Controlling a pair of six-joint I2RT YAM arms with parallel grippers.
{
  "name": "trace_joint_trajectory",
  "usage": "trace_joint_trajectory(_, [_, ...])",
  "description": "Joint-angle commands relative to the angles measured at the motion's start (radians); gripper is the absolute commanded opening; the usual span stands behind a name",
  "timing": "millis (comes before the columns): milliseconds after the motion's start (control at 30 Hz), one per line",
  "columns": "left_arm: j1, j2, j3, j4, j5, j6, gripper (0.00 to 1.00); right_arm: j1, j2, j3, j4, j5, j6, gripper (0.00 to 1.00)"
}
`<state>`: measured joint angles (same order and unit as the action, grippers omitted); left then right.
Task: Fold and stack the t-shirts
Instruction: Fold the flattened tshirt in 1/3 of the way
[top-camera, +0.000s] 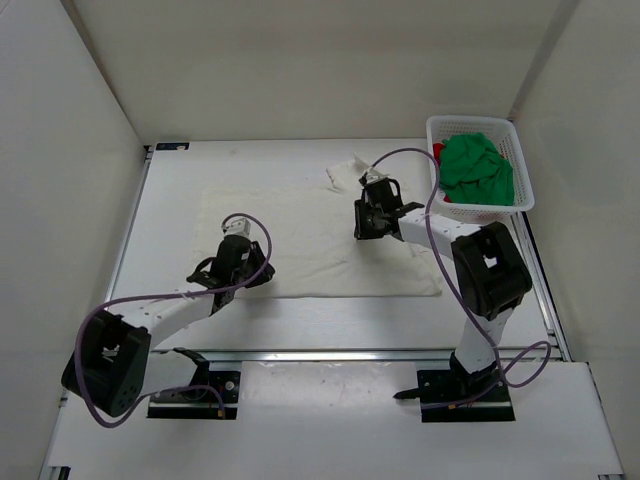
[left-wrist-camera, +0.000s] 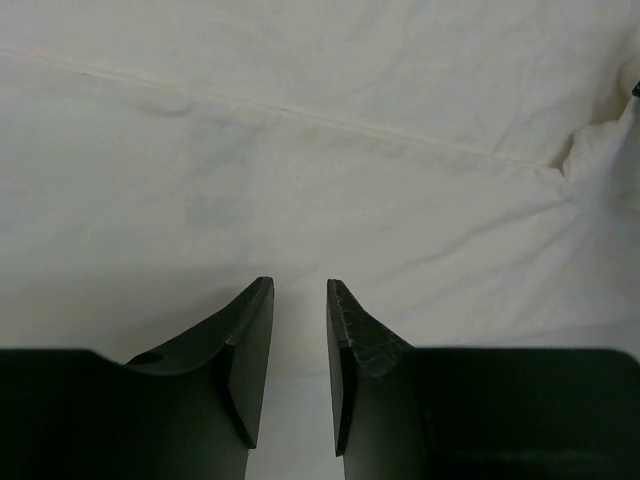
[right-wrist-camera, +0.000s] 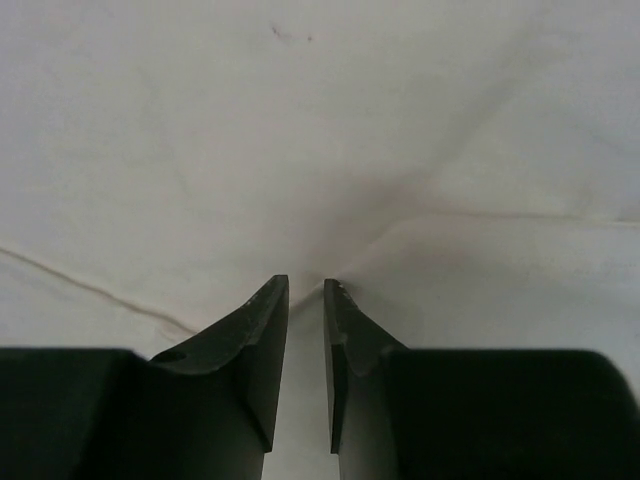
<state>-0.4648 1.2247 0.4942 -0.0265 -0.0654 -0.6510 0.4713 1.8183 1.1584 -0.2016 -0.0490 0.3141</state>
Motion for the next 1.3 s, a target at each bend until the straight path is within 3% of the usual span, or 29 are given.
trace_joint_trajectory(0, [0.012,-0.059,-0.058,0.068,-0.034,0.024,0.39,0.015,0.056,0.061,-0.016,0.072,-0.041,0.18])
trace_joint_trajectory(133, [0.032,-0.071,-0.066,0.069,-0.022,0.042,0.39,0.016,0.093,0.089,-0.096,0.079,-0.033,0.11])
trace_joint_trajectory(267, [0.031,-0.111,-0.085,0.079,-0.016,0.05,0.41,0.037,0.036,0.031,-0.091,0.107,-0.023,0.11])
trace_joint_trajectory(467, [0.023,-0.136,-0.092,0.079,0.01,0.054,0.42,0.021,-0.001,0.133,-0.145,0.074,-0.038,0.3])
trace_joint_trajectory(767, [0.038,-0.143,-0.108,0.108,0.041,0.05,0.42,0.023,0.107,0.19,-0.186,0.064,-0.041,0.35])
trace_joint_trajectory(1000, [0.054,-0.134,-0.118,0.126,0.055,0.047,0.42,0.032,0.064,0.126,-0.214,0.092,-0.033,0.37])
trace_joint_trajectory(1167, [0.06,-0.116,-0.12,0.137,0.059,0.036,0.43,0.029,0.076,0.141,-0.235,0.074,-0.043,0.36])
trace_joint_trajectory(1267, [0.055,-0.113,-0.109,0.125,0.056,0.039,0.43,0.026,0.104,0.149,-0.239,0.032,-0.035,0.24])
